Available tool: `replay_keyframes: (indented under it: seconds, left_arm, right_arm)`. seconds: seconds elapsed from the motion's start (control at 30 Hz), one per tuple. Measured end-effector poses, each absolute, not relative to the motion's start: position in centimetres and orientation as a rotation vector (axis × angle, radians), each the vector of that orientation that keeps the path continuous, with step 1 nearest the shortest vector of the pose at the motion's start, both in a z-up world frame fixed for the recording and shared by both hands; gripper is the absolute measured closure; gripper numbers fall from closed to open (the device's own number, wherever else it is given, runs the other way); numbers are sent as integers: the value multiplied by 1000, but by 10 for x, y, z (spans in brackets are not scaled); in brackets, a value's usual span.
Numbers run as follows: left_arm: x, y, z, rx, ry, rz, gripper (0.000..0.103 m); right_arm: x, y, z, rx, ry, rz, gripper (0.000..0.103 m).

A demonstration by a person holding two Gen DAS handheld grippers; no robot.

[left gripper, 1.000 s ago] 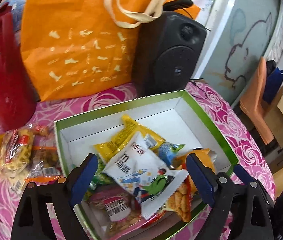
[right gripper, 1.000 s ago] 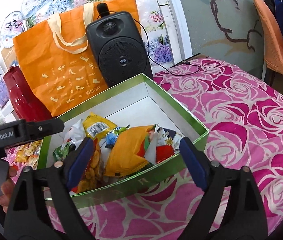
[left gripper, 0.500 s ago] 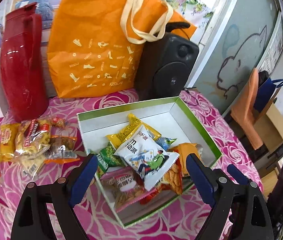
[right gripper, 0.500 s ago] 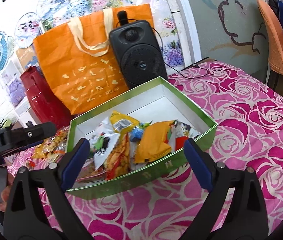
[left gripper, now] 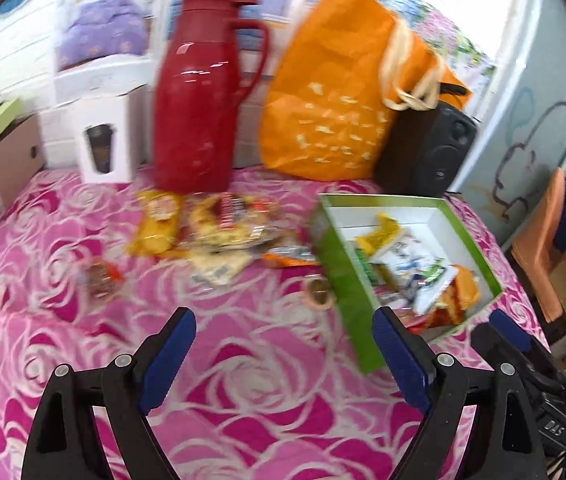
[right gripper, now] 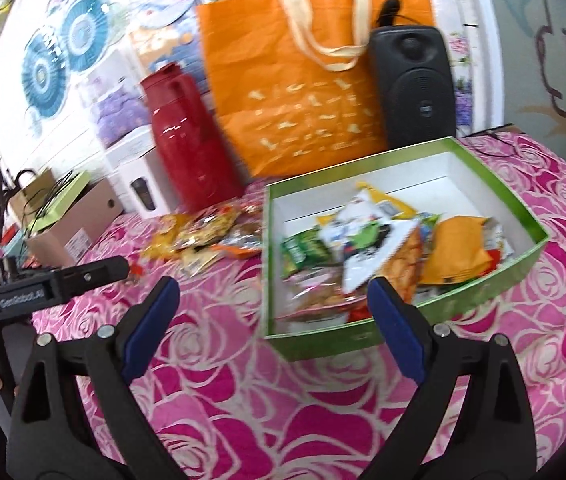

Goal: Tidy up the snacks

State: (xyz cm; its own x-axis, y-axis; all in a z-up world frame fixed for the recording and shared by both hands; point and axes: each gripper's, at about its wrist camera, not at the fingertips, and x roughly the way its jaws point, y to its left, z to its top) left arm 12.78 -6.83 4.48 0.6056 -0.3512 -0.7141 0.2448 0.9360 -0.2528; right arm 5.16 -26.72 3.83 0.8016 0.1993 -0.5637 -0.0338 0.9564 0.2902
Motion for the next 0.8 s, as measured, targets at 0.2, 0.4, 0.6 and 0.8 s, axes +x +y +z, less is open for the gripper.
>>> replay_keyframes:
  seconds: [0.2, 0.4, 0.6, 0.8]
  left_arm:
    - [136, -1, 28, -186, 864, -208, 11]
    - [146, 45, 8, -224, 882, -132, 12]
    - [158, 63, -4, -239, 901, -128, 13]
    - [175, 67, -12, -224, 918, -138, 17]
  right_arm:
    - [58, -231, 34, 235, 673, 207, 8]
    - [74, -198, 30, 205, 712, 275, 14]
    - [101, -172, 27, 171, 748, 338, 22]
    - [139, -153, 21, 137, 757, 349, 22]
